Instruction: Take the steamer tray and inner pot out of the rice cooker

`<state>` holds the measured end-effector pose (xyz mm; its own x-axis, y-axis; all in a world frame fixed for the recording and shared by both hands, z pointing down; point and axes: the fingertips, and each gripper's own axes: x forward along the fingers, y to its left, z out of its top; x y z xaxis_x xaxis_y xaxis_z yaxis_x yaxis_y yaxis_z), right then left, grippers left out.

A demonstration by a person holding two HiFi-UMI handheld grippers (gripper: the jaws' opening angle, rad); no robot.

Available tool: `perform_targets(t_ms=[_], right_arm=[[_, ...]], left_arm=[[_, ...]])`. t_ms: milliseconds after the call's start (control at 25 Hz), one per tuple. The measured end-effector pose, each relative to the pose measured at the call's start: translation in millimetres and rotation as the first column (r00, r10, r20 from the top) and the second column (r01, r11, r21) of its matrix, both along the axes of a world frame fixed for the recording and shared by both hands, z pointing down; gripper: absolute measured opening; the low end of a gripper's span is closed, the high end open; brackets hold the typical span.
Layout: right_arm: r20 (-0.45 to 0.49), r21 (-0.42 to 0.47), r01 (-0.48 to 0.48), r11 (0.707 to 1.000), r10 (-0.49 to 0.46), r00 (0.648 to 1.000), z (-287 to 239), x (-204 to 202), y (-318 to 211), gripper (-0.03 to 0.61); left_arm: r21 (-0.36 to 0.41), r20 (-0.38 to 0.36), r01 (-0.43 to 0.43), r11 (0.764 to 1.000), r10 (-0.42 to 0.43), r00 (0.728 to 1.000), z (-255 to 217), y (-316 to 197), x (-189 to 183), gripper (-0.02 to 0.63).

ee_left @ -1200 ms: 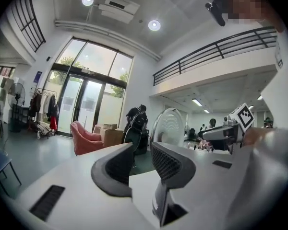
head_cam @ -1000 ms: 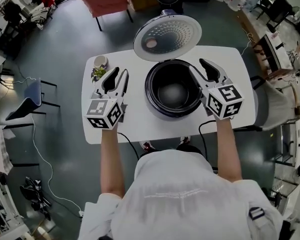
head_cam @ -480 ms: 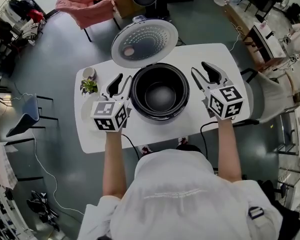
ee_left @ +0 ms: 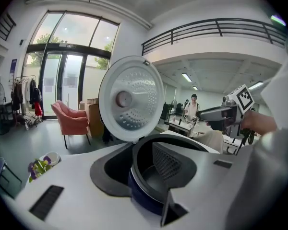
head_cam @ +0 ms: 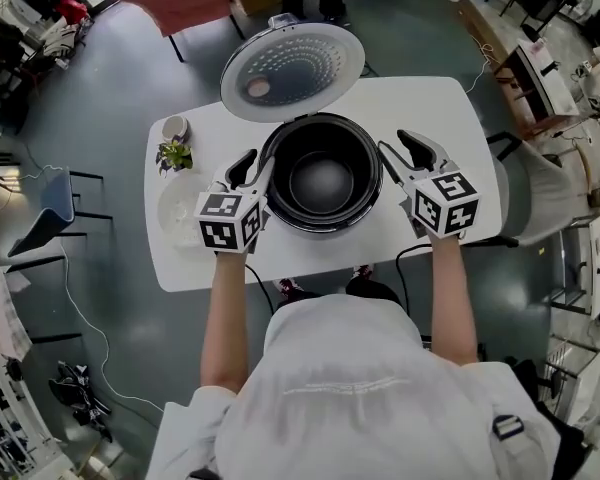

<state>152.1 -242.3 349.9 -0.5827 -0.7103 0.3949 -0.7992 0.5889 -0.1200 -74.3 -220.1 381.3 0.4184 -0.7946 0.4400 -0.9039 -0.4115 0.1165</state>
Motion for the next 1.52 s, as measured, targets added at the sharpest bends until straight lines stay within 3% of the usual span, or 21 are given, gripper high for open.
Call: perform_targets(t_ms=[360,640,800,1000,1120,1400,1520], right_arm=[[-0.012,-0.1,0.06,0.993,-0.061,0.998,46,-11,-4,0.196],[-0.04,-0.158,0.105,0.982,-0.112,0.993,76,-23,-11,0.196],[-0.059,-0.185,0.108,0.977,-0.121,0.991,93,-27,-14,0.196],[-0.065,-0.232,0.092,0.968,-0.109,0.992,110,-30,-14,0.172],[-0.053,-0.215,0.072,0.974,-0.085,0.995,110,-29,-15,0.152],[-0.011,-0.193,0.049,0.98,-0.052,0.999,111,-30,-16,0.129],[-0.006,-0.229,0.027,0.973,-0.03,1.0,112,-27,-14,0.127]], left_arm=[[-0.131,0.031,-0.006,0.991,0.01,0.999,50,5,9,0.161],[-0.174,0.093,0.037,0.984,-0.021,0.995,68,3,8,0.169],[-0.16,0.116,0.065,0.985,-0.046,0.992,72,3,8,0.17],[-0.125,0.079,0.114,0.986,-0.105,0.991,71,0,6,0.165],[-0.099,0.064,0.137,0.986,-0.131,0.989,71,0,3,0.123],[-0.101,0.048,0.138,0.985,-0.133,0.99,73,-3,1,0.117],[-0.103,0.05,0.145,0.984,-0.14,0.989,72,-2,3,0.114]])
